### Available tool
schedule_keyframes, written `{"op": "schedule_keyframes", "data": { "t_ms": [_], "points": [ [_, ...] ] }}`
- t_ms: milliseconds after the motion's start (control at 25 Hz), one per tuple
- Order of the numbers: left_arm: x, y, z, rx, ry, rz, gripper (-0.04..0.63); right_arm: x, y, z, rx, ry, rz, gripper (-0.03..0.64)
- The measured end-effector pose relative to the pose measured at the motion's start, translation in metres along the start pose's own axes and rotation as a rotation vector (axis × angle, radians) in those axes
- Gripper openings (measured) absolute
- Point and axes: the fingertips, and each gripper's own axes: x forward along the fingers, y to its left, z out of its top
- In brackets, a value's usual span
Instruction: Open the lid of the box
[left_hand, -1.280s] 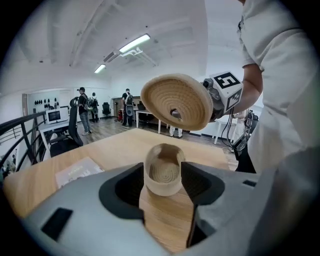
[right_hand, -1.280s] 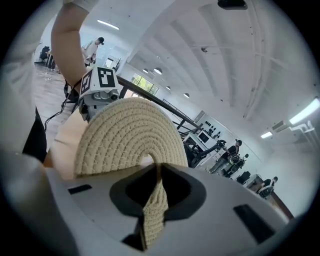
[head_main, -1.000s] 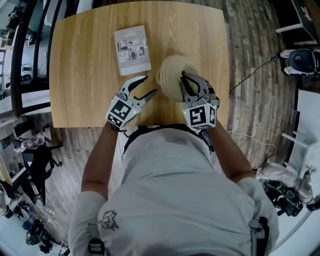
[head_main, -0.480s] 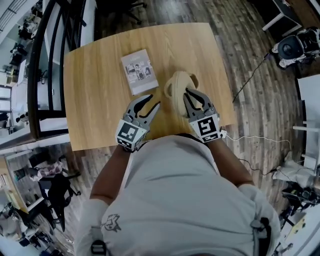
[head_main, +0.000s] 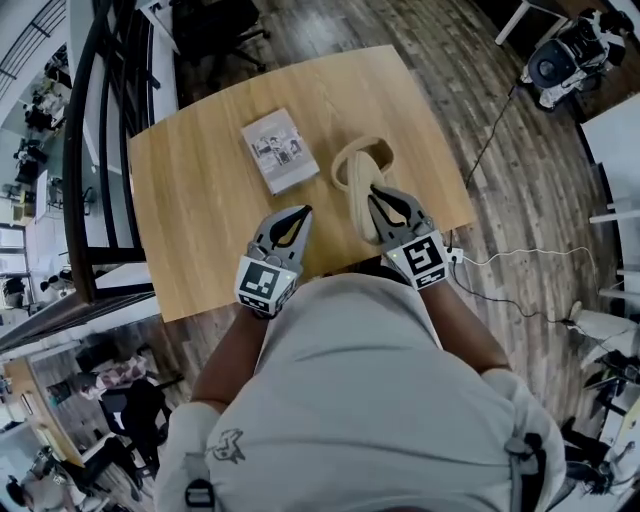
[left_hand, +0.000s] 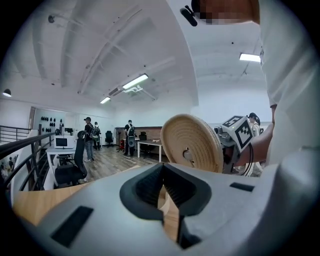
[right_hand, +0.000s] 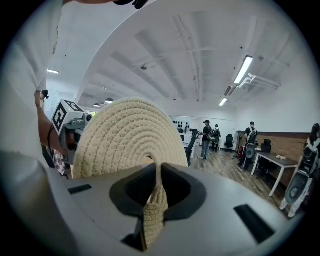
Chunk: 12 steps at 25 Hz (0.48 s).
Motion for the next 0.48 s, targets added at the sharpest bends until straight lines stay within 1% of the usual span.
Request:
{"op": "schedule_keyframes", "data": {
  "t_ms": [160,280,480],
  "points": [
    [-0.016,-0.010,0.004,0.007,-0.022,-0.040,0.006,-0.016,0.015,0.005,0.028,-0.013,-0.009,0.040],
    [-0.027,-0.013,0.003,-0.002,-0.029,-0.034,0.006,-0.027,0.023,0.004,0.028,-0.008,-0.009,0.040],
    [-0.033,-0.029,0.014,-0.007,-0.055,-0.032,0.006,-0.044,0.025,0.006,0.033,-0.014,-0.003,0.040]
  ]
}}
